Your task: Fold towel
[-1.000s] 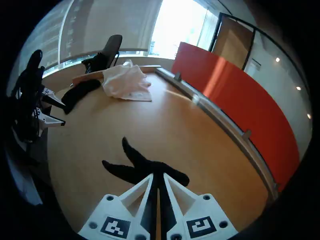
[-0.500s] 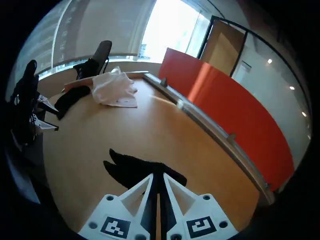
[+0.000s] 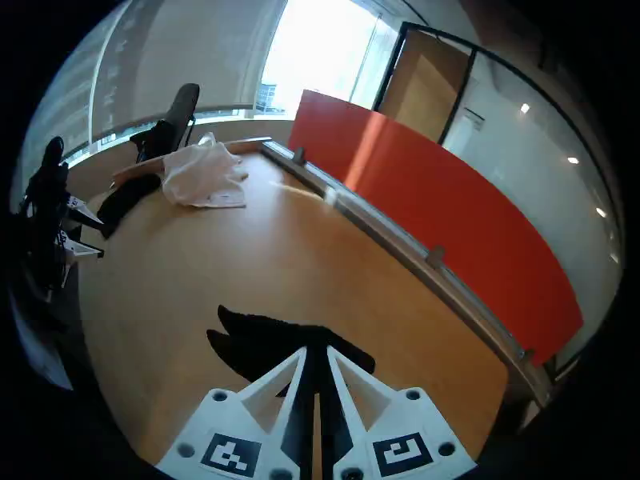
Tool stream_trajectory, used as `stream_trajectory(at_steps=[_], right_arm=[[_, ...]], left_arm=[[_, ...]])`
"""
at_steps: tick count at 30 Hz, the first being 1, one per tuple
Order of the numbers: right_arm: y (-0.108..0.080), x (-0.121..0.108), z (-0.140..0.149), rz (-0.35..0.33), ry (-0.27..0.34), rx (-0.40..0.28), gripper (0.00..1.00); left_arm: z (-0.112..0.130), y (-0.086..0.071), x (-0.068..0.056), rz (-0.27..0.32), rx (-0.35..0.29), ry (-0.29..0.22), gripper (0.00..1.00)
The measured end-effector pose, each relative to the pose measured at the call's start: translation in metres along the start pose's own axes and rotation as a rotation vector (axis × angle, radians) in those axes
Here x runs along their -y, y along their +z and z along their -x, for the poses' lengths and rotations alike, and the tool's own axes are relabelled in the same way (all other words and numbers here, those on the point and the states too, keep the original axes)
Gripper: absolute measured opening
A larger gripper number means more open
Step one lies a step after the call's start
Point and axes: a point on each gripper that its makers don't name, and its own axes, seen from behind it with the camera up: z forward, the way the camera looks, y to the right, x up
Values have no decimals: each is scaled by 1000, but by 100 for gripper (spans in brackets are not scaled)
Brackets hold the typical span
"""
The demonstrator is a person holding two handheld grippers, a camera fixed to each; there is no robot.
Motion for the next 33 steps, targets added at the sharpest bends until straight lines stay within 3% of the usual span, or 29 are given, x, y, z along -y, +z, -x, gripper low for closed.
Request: stream_trajectory(at_steps=[15,33], right_arm=[[-23,-70,43,62,99,40,2],[-48,-143,98,162,157,130,2]], left_arm=[[-1,3,-1,-13,15,10,96],[-2,9,-3,-17,33,26,96]])
